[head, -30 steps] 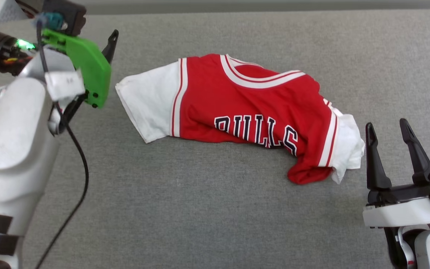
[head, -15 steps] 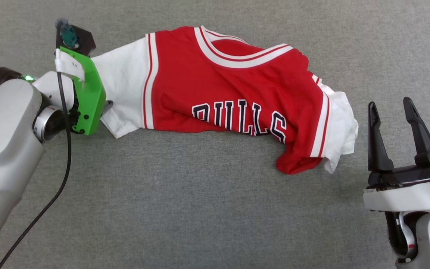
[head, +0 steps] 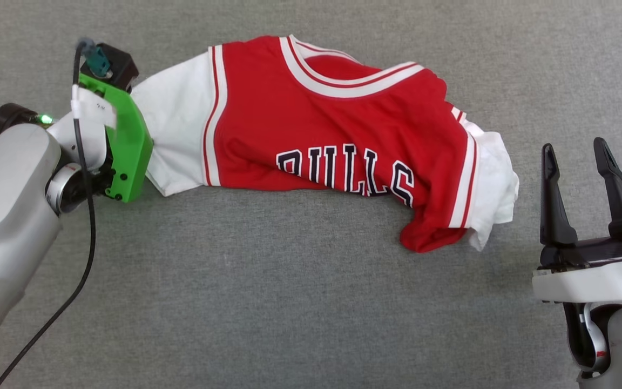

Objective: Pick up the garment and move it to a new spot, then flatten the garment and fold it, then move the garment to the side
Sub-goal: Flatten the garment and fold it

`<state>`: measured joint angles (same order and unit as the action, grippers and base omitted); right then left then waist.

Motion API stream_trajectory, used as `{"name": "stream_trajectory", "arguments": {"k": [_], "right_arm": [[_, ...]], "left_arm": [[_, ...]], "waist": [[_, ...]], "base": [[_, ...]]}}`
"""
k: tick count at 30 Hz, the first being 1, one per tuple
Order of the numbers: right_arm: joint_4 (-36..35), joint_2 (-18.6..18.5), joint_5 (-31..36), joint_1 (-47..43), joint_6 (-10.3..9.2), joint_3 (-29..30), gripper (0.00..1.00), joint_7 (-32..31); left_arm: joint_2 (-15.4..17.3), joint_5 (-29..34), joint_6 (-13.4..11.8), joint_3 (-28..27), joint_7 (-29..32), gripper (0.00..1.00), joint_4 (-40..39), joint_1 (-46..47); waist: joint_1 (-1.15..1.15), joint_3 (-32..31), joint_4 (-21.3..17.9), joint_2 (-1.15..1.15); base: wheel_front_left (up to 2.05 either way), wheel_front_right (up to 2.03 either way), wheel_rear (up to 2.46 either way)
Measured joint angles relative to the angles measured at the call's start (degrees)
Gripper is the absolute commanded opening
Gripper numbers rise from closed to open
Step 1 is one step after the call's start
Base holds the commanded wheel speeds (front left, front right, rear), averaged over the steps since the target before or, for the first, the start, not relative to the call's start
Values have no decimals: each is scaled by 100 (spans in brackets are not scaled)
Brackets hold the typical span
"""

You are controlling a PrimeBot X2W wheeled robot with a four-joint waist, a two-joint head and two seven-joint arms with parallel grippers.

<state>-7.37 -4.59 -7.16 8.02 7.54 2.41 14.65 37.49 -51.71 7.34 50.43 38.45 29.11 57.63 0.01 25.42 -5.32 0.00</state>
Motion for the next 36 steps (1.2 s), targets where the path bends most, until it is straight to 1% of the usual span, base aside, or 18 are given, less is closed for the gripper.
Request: {"name": "stream_trajectory", "arguments": {"k": [3,8,10,12,13,14,16,19,22,24,26,28,30,33,34,36], "right_arm": [[32,-15,34,-84,0,20,100,0],[45,-66,49,-250,0,52,100,0],[45,-91,57,-268,0,55,100,0],[46,-109,93,-274,0,78,100,0],[52,-118,97,-274,0,87,100,0],[62,-135,102,-274,0,92,100,0],[70,-199,134,-271,0,87,100,0],[66,-336,145,-218,0,141,100,0],[38,-578,143,-12,0,229,100,0],[40,-787,122,156,0,236,100,0],[53,-1006,51,342,0,235,100,0],[125,-1282,-56,566,0,146,100,1],[302,-1592,-225,758,0,-60,100,1],[788,-2194,-648,1045,0,-535,100,4],[991,-2437,-861,1156,0,-773,100,-1],[1213,-2909,-1221,1379,0,-1249,100,-248]], "left_arm": [[96,-93,4,53,-220,0,147,-150],[434,-171,4,133,-371,0,449,-507],[488,-175,4,144,-445,0,548,-617],[465,-180,0,141,-595,0,598,-709],[437,-177,-12,136,-713,71,617,-726],[387,-154,-65,131,-899,100,652,-748],[292,-18,-169,126,-1317,100,684,-784],[157,247,-442,31,-2286,100,657,-825],[62,526,-845,-145,-3420,100,523,-857],[5,628,-1092,-299,-4012,100,385,-971],[-27,731,-1305,-375,-4509,100,209,-1117],[-70,745,-1569,-490,-4945,100,-13,-1319],[-103,746,-1795,-636,-5152,100,-223,-1525],[-154,814,-2232,-944,-5297,100,-719,-1920],[-165,892,-2371,-1077,-5310,100,-909,-2076],[-193,1215,-2629,-1365,-5311,100,-1413,-2403]], "waist": [[0,-165,64,0],[0,-457,159,0],[-1,-533,191,0],[-1,-575,232,0],[-1,-586,247,0],[0,-604,262,0],[0,-650,280,0],[-1,-754,304,0],[-1,-887,345,0],[-1,-966,379,0],[-1,-1028,430,0],[0,-1082,496,0],[-1,-1120,557,0],[-1,-1161,653,0],[-1,-1171,686,0],[-1,-1184,750,0]], "base": [[0,0,0],[0,0,0],[0,0,0],[0,0,0],[0,0,0],[0,0,0],[0,0,0],[0,0,0],[0,0,0],[0,0,0],[0,0,0],[0,0,0],[0,0,0],[0,0,0],[0,0,0],[0,0,0]]}}
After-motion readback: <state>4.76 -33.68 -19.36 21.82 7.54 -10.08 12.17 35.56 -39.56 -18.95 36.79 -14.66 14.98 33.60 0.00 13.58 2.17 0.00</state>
